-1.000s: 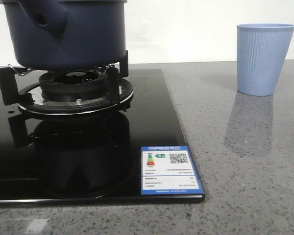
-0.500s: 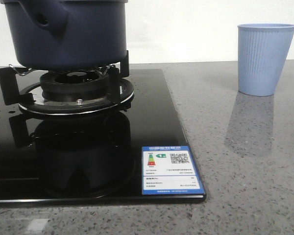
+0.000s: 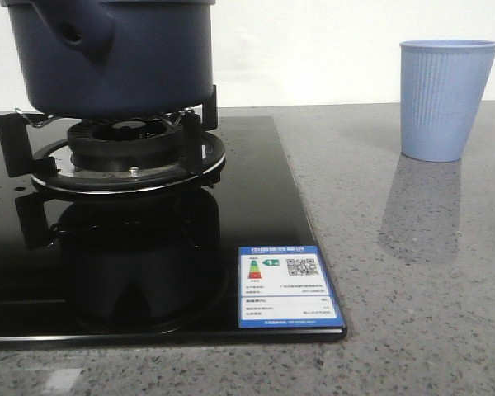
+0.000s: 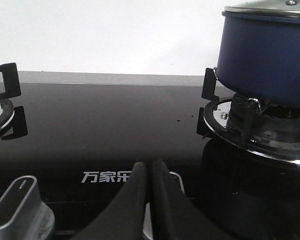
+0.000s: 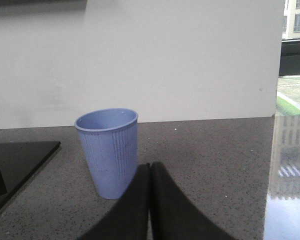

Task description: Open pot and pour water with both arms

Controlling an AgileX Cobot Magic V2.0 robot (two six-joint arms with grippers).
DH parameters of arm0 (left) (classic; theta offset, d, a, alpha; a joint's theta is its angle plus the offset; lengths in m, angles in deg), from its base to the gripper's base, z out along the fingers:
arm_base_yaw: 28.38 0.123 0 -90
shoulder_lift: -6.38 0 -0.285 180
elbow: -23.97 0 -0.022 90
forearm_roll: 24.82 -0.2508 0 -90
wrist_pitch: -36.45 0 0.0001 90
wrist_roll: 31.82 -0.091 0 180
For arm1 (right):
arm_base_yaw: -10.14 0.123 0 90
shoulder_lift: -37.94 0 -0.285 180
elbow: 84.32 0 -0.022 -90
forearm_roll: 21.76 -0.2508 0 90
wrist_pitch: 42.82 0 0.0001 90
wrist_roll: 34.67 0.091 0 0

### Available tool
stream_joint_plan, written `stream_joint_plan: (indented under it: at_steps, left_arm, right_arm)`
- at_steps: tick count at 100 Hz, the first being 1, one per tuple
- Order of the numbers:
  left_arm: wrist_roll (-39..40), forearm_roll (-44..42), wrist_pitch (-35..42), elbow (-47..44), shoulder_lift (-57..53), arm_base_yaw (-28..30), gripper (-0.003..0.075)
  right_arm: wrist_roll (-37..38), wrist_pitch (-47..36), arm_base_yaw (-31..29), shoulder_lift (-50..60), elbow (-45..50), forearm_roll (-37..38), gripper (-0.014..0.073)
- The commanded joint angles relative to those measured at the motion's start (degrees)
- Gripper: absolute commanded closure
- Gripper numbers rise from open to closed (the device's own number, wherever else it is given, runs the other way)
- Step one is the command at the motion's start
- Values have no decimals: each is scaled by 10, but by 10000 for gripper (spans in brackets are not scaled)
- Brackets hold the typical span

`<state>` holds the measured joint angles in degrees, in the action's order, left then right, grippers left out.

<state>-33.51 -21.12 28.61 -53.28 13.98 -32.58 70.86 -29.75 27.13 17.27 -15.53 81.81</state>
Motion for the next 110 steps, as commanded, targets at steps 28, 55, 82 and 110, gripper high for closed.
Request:
stream_joint_plan:
  at_steps: [28,55,82,110]
  left_arm:
    - [6,0,42,-20,-15,0,739]
    - [6,0,42,-20,-15,0,739]
    - [6,0,42,-20,-15,0,739]
    - [6,0,42,-20,-15,0,739]
  right_arm:
    - [-350,34,-3,-3,-13,-326,660]
    - [-778,17,-3,-3,-15,-712,660]
    - [-778,-59,-3,-3,-15,-670,660]
    - [-1127,-84,-3,-3,-6,-997,660]
